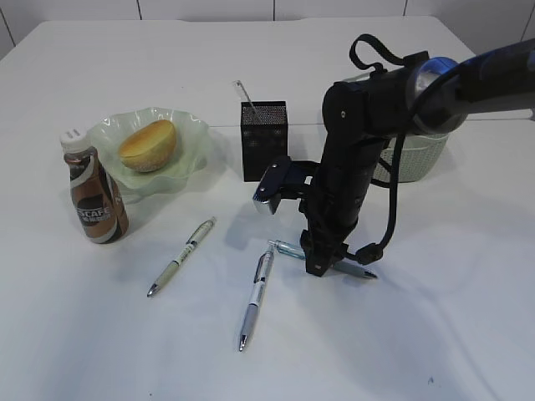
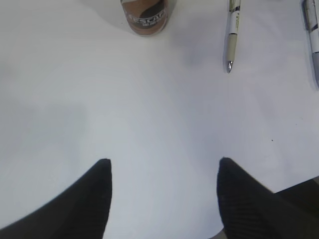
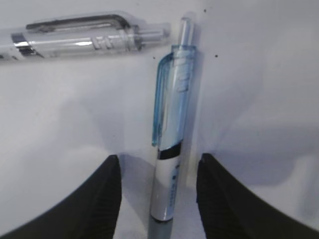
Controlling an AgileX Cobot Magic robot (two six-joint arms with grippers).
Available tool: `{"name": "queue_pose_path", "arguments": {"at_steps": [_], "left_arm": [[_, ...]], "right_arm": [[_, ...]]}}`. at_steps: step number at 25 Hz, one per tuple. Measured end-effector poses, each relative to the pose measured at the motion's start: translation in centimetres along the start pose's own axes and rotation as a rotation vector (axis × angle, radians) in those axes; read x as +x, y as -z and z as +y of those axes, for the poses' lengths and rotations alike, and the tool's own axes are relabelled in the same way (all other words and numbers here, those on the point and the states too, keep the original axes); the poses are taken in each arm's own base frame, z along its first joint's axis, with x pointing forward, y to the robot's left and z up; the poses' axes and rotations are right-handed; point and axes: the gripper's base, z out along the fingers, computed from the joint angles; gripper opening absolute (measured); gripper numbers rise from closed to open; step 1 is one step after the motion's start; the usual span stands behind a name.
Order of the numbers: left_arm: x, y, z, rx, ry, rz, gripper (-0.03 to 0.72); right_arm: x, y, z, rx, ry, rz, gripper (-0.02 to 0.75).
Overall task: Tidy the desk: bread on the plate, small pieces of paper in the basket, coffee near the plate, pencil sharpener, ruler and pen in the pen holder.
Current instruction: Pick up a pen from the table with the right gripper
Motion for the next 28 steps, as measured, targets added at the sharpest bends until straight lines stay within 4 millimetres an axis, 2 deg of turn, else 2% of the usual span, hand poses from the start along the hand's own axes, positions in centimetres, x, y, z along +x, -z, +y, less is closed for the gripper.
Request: {"name": "queue_pose_path", "arguments": {"at_steps": [3,9,11,12,13,15,23,25,27,28], "left_arm": [[0.00,0.00,0.00,0.000,0.000,0.000,0.466],[0.00,0.00,0.00,0.000,0.000,0.000,0.466],[0.00,0.00,0.00,0.000,0.000,0.000,0.466],[0.00,0.00,0.00,0.000,0.000,0.000,0.466],[0.00,0.00,0.00,0.000,0.000,0.000,0.466],[0.02,0.00,0.00,0.000,0.000,0.002,0.466],[0.11,0.00,-0.01,0.001,0.000,0.012,0.466],[0.16,0.00,-0.01,0.001,0.000,0.018,0.466],[0.18,0.00,-0.01,0.002,0.000,0.020,0.466],[0.18,0.00,-0.01,0.002,0.000,0.020,0.466]], "right_arm": [[0.00,0.00,0.00,0.000,0.000,0.000,0.396],[0.04,-0.19,-0.01,-0.002,0.001,0.005,0.347],[0.04,-0.19,-0.01,-0.002,0.001,0.005,0.323],[0.04,-0.19,-0.02,-0.001,0.001,0.005,0.273],[0.04,-0.19,-0.02,-0.001,0.001,0.005,0.273],[0.04,-0.19,-0.02,-0.001,0.001,0.005,0.225],[0.07,-0.38,-0.03,-0.003,0.002,0.008,0.207],[0.07,-0.38,-0.03,-0.003,0.004,0.008,0.167],[0.07,-0.38,-0.03,-0.003,0.004,0.008,0.162],[0.06,-0.37,-0.04,-0.003,0.004,0.008,0.115]]}}
